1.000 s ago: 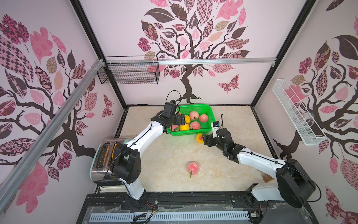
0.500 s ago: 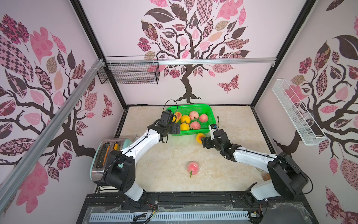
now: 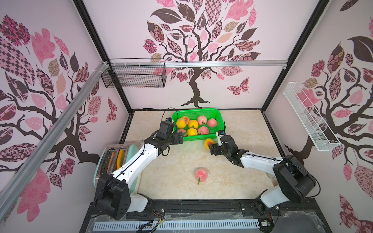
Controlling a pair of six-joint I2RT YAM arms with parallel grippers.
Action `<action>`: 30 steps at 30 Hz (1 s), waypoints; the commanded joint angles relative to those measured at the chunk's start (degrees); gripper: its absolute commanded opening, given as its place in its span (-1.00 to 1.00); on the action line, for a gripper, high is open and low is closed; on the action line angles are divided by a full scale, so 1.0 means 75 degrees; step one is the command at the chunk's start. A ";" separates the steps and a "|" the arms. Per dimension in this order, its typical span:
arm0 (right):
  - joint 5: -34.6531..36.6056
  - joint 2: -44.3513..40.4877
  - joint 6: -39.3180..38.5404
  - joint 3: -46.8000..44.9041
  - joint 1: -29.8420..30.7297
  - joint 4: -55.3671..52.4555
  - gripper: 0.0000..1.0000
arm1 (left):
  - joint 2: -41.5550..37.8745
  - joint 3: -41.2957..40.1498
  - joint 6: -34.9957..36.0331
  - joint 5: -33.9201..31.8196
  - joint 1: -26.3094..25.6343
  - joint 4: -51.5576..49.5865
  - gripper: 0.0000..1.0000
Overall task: Put the peaches into the basket
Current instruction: Place the peach in the basket.
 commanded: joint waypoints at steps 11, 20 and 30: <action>-0.0262 0.0404 0.0044 0.0747 0.0038 -0.0285 0.62 | -0.0503 -0.0952 -0.0528 0.0217 0.0045 0.0137 0.84; -0.0356 0.0720 0.0021 0.1059 0.0045 -0.0461 0.62 | -0.0693 -0.1642 -0.0833 0.0405 0.0038 0.0486 0.84; -0.0368 0.0949 0.0018 0.1256 0.0067 -0.0535 0.62 | -0.0832 -0.1939 -0.0879 0.0227 0.0052 0.0522 0.84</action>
